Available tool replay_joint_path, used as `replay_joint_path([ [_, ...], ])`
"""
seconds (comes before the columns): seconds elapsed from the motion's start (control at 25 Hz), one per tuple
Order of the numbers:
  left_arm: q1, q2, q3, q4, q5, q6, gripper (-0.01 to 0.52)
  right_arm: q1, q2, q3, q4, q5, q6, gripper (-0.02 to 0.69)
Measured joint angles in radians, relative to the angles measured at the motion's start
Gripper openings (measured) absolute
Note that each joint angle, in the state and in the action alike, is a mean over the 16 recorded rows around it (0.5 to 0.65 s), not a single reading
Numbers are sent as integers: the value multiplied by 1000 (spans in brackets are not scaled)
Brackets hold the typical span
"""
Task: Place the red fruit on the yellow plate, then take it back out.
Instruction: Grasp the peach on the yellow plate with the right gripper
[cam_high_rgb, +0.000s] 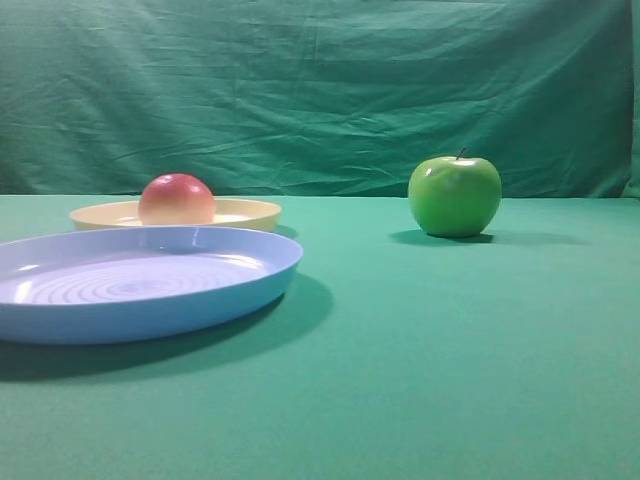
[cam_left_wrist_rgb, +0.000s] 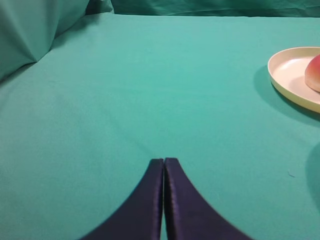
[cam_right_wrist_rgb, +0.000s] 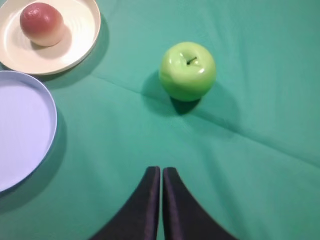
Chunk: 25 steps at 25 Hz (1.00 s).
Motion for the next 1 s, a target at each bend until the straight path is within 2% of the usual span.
replay_joint_path([
  [0.44, 0, 0, 0, 0, 0, 0, 0, 52, 442, -385, 166, 0, -251, 0],
  [0.8, 0, 0, 0, 0, 0, 1, 0, 177, 752, -695, 186, -2, -330, 6],
  [1.0, 0, 0, 0, 0, 0, 2, 0, 230, 874, -791, 189, -50, -339, 81],
])
